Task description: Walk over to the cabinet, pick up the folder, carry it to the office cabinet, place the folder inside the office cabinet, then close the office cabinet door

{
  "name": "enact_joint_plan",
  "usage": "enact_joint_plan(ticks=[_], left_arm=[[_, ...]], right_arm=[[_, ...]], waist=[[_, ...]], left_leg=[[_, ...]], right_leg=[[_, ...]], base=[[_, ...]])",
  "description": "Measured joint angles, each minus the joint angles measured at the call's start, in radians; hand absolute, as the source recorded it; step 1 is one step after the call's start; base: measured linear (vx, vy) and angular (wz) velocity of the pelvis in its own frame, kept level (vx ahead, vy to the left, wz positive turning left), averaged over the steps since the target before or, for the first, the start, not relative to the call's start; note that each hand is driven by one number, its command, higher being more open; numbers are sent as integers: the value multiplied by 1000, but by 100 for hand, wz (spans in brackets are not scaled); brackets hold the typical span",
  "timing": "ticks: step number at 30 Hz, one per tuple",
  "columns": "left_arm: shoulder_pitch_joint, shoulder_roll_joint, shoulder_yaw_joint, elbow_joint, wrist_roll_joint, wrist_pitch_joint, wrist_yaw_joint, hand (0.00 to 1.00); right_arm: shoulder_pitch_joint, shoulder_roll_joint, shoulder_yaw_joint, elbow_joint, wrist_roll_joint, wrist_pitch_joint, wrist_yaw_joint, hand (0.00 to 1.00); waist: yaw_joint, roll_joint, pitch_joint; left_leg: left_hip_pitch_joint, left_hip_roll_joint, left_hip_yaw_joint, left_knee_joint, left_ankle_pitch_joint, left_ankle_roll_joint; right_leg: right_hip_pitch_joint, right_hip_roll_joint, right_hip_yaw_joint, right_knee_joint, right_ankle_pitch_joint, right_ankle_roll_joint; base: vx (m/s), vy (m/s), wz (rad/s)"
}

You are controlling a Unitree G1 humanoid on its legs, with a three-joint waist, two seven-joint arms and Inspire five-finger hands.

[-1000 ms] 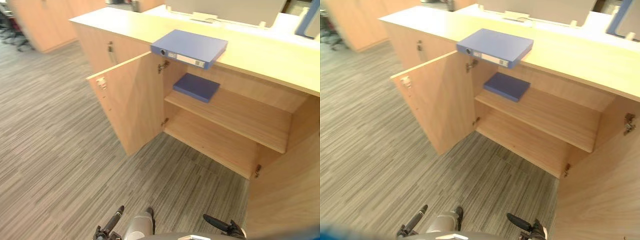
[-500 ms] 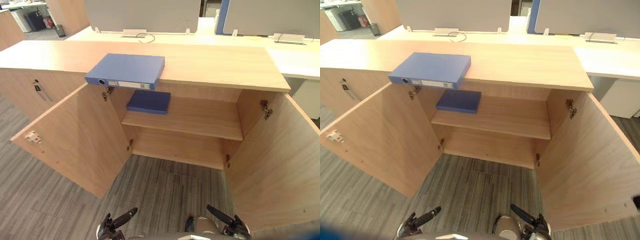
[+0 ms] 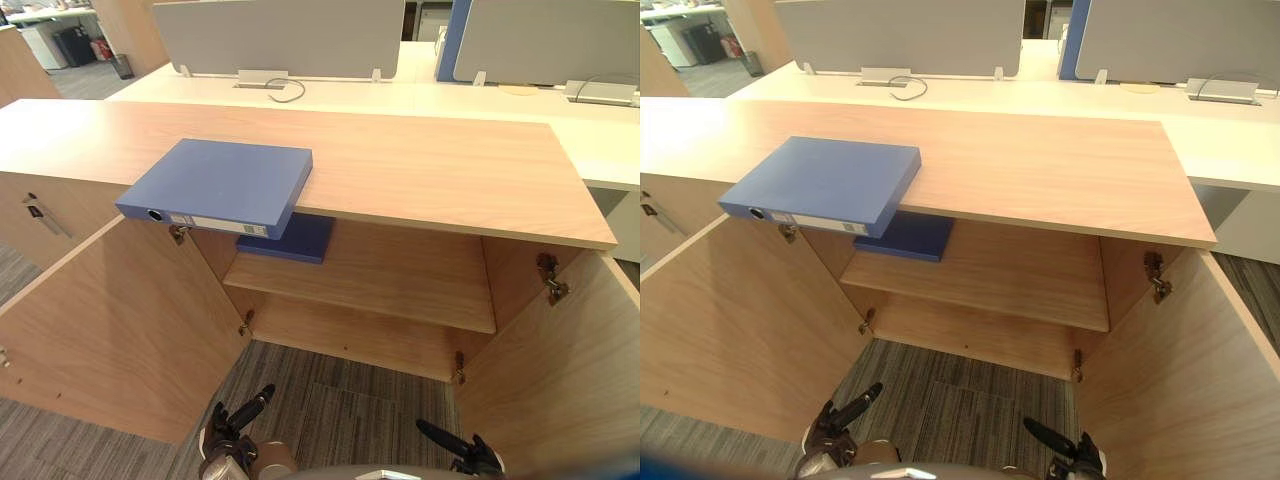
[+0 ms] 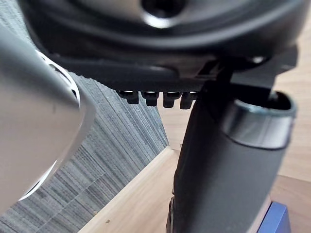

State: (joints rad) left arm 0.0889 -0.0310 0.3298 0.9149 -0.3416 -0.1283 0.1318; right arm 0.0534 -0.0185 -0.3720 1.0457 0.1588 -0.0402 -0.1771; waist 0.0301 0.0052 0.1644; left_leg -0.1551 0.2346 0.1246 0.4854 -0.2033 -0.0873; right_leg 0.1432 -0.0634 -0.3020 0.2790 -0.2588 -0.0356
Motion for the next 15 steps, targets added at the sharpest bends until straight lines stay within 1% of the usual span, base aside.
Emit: enact_joint_plan(ticks=[1,2,3,4,5,6,7,8,9,10,11,14,15], left_arm=[[2,0,-4,-4,0,-1,2,100],[6,-7,-13,-21,-1,-3,13,100],[25,-17,-31,-41,-5,-5,29,100],[27,-6,-46,-59,-13,-5,47,100],[33,-4,-51,-86,-17,-8,62,100],[59,-4,-50,-146,-22,-8,72,100],[87,-3,-51,-197,-22,-8,74,100],[106,-2,-51,-233,-21,-8,76,100],[134,-1,-52,-288,-21,-11,78,100],[161,-1,-52,-348,-22,-16,78,100],[178,-1,-50,-402,-26,-20,77,100],[190,1,-29,-507,-50,-42,80,100],[193,1,-24,-528,-59,-45,80,100]], right_arm=[[0,1,0,2,0,0,-1,100],[-2,-1,1,2,-2,0,-8,100],[-4,-3,2,3,-10,1,-27,100],[-3,18,7,9,-23,4,-48,100],[-1,31,19,11,-39,8,-58,100],[0,44,38,10,-44,12,-59,100],[-1,50,41,6,-44,12,-60,100],[0,55,42,3,-44,12,-60,100],[3,59,44,-8,-44,12,-60,100],[9,58,45,-19,-43,9,-61,100],[17,56,45,-32,-40,8,-62,100],[27,47,48,-52,-6,4,-63,100],[32,46,49,-58,21,1,-63,100]], waist=[[1,-2,-2],[3,6,-8],[14,26,-23],[13,-3,-29],[15,-19,-29],[17,-30,-34],[16,-40,-41],[17,-43,-44],[17,-43,-47],[16,-39,-52],[17,-24,-57],[20,4,-58],[20,6,-60]], left_leg=[[1,-13,-19,-39,16,3],[1,-43,-66,-136,109,23],[4,-58,-111,-200,197,-3],[23,-91,-117,-250,200,-2],[34,-109,-112,-281,208,0],[49,-133,-101,-317,222,5],[65,-145,-91,-349,234,8],[78,-154,-85,-375,246,14],[101,-164,-78,-421,266,19],[136,-172,-72,-490,300,24],[164,-173,-63,-559,334,29],[170,-173,-50,-580,345,34],[170,-173,-48,-580,345,34]], right_leg=[[0,-7,2,1,0,5],[1,-11,9,1,-2,27],[1,-11,21,-2,-17,65],[-1,-43,26,-5,-22,87],[-2,-62,28,-11,-16,97],[0,-82,37,-30,-7,111],[1,-95,41,-40,0,122],[3,-104,45,-46,4,129],[7,-112,53,-58,11,136],[10,-118,56,-69,20,143],[7,-121,61,-78,28,145],[2,-121,75,-92,36,153],[2,-121,77,-95,36,153]], base=[[189,266,-16],[167,260,-11],[224,274,3],[216,249,13],[166,193,15],[111,196,-2],[90,182,-10],[59,127,-11],[25,90,-11],[11,83,-13],[-11,90,-12],[-73,43,-14],[-87,20,-11]])
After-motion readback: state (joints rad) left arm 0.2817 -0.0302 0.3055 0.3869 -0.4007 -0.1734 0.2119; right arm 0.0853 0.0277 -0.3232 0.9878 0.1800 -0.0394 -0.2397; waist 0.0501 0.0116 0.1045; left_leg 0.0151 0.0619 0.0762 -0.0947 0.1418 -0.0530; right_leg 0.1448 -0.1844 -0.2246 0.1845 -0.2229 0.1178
